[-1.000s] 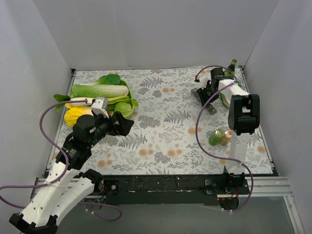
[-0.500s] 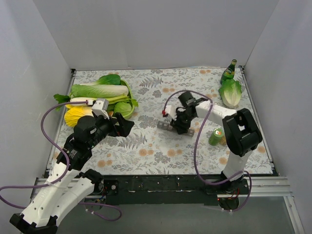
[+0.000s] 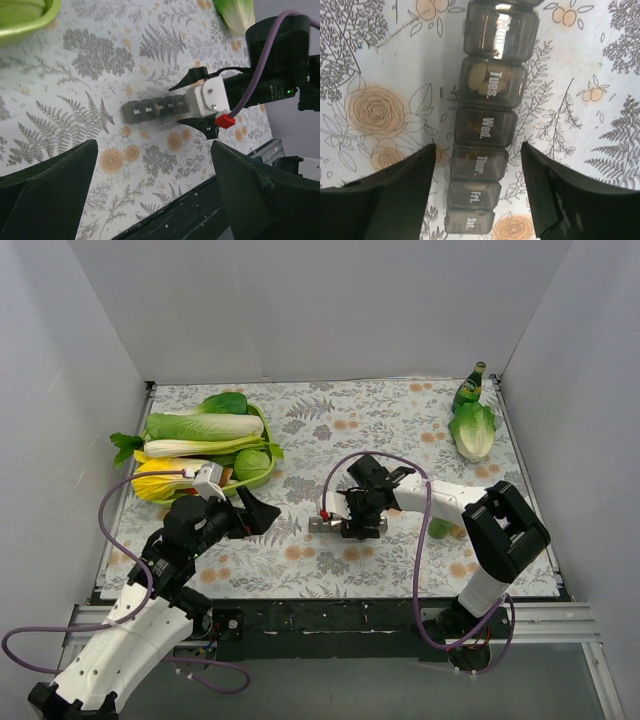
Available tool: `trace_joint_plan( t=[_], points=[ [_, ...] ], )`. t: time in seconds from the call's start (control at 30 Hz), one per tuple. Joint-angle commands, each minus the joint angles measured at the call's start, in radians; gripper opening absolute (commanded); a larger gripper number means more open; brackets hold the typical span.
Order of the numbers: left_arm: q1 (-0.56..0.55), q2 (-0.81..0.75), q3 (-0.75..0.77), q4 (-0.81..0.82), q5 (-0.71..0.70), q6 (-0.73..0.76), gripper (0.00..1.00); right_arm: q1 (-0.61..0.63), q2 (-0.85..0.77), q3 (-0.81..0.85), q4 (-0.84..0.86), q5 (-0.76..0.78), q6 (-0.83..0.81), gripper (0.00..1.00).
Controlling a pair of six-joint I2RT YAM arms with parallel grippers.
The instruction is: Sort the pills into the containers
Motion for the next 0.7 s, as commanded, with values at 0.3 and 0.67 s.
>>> trace_joint_plan(
  t=[0.3, 0.67],
  points=[
    [0.005, 0.169, -0.183, 0.189, 0.238, -0.269, 0.79, 0.0, -0.071, 0.127, -0.125, -0.169, -0.068, 0.95],
    [0.006, 0.543, -0.217, 0.483, 0.258, -0.272, 0.5, 0.093, -0.004, 0.064, 0.178, -0.148, -0.007, 0.89]
  ],
)
